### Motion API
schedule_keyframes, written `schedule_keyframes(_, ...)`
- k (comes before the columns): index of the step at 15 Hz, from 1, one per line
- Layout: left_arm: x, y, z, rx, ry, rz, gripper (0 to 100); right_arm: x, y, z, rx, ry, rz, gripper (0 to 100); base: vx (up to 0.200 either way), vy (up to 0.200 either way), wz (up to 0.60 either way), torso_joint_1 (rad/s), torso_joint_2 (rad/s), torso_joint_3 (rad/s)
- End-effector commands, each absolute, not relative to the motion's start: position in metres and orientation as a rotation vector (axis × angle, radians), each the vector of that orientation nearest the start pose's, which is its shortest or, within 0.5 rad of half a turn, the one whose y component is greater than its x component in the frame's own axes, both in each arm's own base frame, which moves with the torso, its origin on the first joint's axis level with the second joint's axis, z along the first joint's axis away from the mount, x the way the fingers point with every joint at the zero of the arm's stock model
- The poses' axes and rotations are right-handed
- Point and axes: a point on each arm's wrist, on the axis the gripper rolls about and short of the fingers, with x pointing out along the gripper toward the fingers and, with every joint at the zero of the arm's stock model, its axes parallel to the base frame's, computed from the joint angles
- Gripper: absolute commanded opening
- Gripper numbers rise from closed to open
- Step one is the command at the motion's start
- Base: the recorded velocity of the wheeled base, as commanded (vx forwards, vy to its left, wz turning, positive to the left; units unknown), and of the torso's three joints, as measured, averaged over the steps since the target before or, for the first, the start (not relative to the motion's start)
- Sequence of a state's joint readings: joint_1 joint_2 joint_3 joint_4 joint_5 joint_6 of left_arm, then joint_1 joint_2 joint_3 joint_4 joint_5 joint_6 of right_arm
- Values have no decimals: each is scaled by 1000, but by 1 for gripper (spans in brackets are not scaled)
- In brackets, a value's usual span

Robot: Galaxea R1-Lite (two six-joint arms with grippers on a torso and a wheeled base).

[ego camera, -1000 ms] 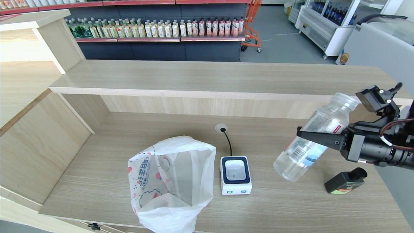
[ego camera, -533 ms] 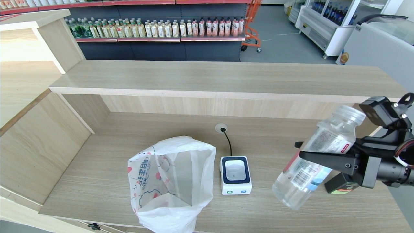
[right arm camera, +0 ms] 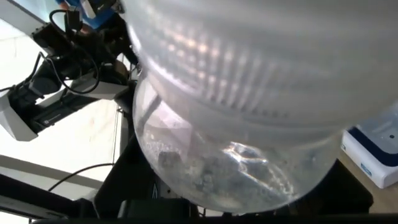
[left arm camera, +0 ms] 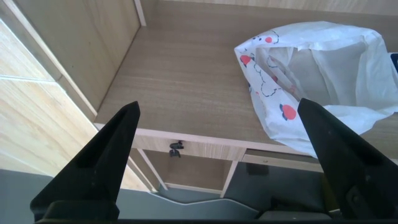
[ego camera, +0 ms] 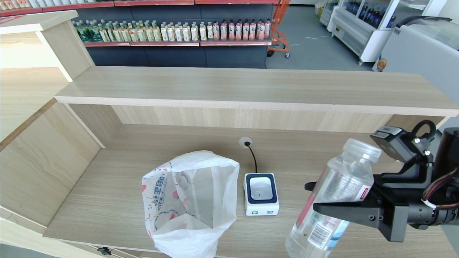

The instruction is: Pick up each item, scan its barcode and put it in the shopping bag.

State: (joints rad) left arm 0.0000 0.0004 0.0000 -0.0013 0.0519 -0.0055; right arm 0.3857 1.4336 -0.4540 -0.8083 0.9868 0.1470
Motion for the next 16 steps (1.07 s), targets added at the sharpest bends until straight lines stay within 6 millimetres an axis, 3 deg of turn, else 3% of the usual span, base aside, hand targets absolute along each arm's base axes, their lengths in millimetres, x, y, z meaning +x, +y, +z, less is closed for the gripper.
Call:
schedule_keyframes(1, -23, 1, 76, -6, -2, 52, 100, 191, 105, 170, 157, 297, 1387, 0, 0, 0, 0, 0, 0, 0)
schedule_keyframes(7, -23, 1, 76, -6, -2, 52, 100, 190, 118, 182, 175, 293, 1434, 0, 0, 0, 0, 0, 0, 0)
schedule_keyframes(16, -23, 1, 76, -6, -2, 52, 100, 182, 128, 170, 176, 361, 1474, 0, 0, 0, 0, 0, 0, 0)
